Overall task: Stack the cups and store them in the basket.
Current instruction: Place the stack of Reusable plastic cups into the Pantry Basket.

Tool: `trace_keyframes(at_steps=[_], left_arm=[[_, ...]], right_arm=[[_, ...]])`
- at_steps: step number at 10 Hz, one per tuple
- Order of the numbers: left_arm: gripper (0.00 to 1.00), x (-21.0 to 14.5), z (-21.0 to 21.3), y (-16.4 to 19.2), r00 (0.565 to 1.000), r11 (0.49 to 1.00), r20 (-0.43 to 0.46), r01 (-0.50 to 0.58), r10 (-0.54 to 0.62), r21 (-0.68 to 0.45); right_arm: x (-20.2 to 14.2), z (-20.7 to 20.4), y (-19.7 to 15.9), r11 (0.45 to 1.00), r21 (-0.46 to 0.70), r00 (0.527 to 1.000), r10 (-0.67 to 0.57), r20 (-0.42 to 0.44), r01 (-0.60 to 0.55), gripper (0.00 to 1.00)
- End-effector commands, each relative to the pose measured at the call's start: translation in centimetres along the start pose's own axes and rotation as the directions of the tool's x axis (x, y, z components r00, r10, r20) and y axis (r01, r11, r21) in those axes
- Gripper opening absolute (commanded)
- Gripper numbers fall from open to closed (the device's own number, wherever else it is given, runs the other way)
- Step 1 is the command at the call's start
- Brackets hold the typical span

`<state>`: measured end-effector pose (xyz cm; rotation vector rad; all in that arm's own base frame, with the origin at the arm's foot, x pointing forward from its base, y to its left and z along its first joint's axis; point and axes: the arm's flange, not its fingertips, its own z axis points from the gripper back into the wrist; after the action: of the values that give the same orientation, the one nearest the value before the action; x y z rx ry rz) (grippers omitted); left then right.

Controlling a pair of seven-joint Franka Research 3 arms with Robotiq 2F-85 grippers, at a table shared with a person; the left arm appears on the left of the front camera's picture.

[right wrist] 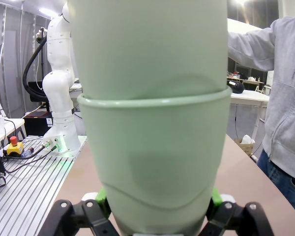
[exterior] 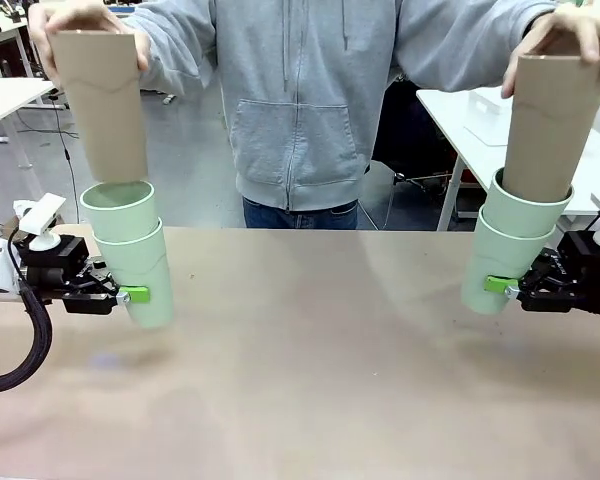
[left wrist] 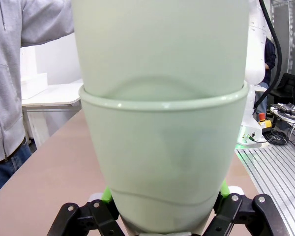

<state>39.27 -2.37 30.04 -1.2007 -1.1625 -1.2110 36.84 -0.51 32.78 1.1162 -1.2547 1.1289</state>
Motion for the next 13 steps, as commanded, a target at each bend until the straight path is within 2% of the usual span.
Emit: trace_keyframes(at_steps=[1, 13], left_arm=[[0.85, 0.30, -0.02, 0.05, 1.000, 1.000, -0.003, 0.004, -0.004, -0.008], [0.85, 0.30, -0.02, 0.05, 1.000, 1.000, -0.003, 0.004, -0.004, -0.008]], right_arm=[[0.57, -0.07, -0.16, 1.000, -0.013, 1.000, 0.015, 0.007, -0.015, 0.83], [0.57, -0.07, -0.16, 1.000, -0.013, 1.000, 0.015, 0.007, -0.015, 0.83]])
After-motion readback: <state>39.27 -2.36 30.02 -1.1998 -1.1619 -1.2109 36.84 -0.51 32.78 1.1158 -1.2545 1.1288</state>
